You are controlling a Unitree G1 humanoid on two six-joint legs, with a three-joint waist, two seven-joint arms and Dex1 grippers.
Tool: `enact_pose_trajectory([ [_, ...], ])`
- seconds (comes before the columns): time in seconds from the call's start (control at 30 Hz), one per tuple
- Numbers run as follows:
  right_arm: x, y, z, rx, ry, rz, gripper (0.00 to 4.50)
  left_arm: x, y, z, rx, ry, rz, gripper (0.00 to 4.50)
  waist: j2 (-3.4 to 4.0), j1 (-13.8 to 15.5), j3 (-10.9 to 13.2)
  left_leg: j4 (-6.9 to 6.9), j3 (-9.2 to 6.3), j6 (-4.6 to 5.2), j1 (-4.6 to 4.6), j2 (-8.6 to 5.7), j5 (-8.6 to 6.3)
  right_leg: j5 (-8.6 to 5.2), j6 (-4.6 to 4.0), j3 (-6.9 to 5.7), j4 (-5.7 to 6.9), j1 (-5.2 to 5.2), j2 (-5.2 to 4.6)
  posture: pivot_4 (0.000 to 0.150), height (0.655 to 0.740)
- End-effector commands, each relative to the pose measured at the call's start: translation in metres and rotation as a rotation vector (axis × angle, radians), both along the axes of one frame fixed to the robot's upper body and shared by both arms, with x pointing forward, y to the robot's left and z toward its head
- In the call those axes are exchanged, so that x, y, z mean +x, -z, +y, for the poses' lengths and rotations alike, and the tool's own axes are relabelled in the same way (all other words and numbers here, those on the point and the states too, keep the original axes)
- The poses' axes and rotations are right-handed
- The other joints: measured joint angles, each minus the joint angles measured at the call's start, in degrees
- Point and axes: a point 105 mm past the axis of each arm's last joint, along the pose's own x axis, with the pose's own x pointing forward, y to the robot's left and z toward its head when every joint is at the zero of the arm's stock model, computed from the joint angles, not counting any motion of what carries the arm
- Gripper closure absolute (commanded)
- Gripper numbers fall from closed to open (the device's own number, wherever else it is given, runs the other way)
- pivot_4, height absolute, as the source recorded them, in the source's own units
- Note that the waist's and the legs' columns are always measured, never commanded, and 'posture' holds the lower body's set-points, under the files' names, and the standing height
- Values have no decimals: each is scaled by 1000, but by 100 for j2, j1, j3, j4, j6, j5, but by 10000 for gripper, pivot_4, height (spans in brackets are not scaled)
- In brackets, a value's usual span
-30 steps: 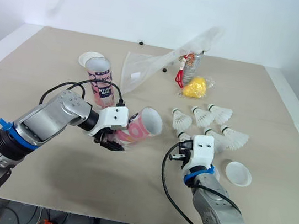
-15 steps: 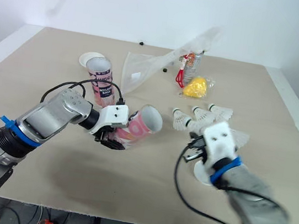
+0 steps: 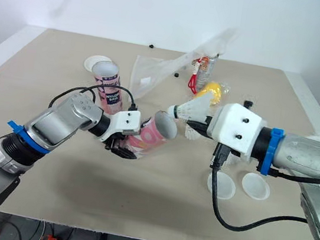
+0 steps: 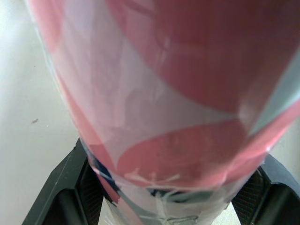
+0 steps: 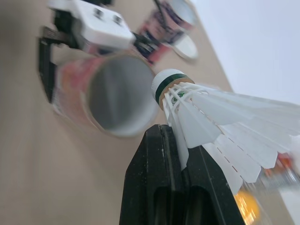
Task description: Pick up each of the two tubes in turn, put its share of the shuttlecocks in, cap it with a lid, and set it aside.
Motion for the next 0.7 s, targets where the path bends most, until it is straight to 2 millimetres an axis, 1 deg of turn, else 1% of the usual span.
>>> enact_pose_trajectory([
  [0.03,2,-5,4,-78,-46,-58,44536,0,-11,-2,-14,0,-35,14004,0,2,0,0,0,0,-1,0,0,0,0,0,0,-1,-1,1500,7400],
  [0.23,10,5,9,-158,-97,-67,44536,-1,-10,-1,-16,-12,-38,14004,1,2,1,0,1,0,-1,0,0,-1,-2,0,1,-3,0,1500,7400],
  [0.47,15,6,15,-182,-129,-72,44536,0,-10,-1,-20,-24,-41,14004,2,4,1,0,1,0,-1,0,0,0,-3,0,3,-4,0,1500,7400],
  [0.5,15,6,17,-176,-134,-72,38250,0,-10,-1,-20,-26,-42,14004,2,4,1,0,1,0,-1,0,0,0,-4,0,3,-4,0,1500,7400],
  [0.53,14,4,19,-169,-142,-71,35547,1,-10,-1,-20,-29,-42,14004,3,5,2,0,1,0,-1,0,0,0,-4,0,3,-5,0,1500,7400],
  [0.6,12,1,21,-150,-151,-74,25853,2,-10,0,-22,-36,-42,14004,3,5,2,0,0,0,-1,0,0,2,-6,-1,4,-5,0,1500,7400],
  [0.63,10,1,22,-133,-157,-56,21865,2,-10,0,-21,-38,-42,14004,3,5,2,0,0,0,-1,0,0,2,-7,-1,5,-5,1,1500,7400],
  [0.67,9,-1,22,-115,-160,-48,15750,2,-9,0,-20,-40,-43,14004,3,5,2,0,-1,0,-1,0,0,2,-7,-2,5,-4,1,1500,7400],
  [0.7,8,-3,23,-85,-163,-38,12966,3,-9,1,-20,-41,-43,14004,3,5,2,0,-1,0,-1,0,0,2,-7,-1,5,-4,0,1500,7400],
])
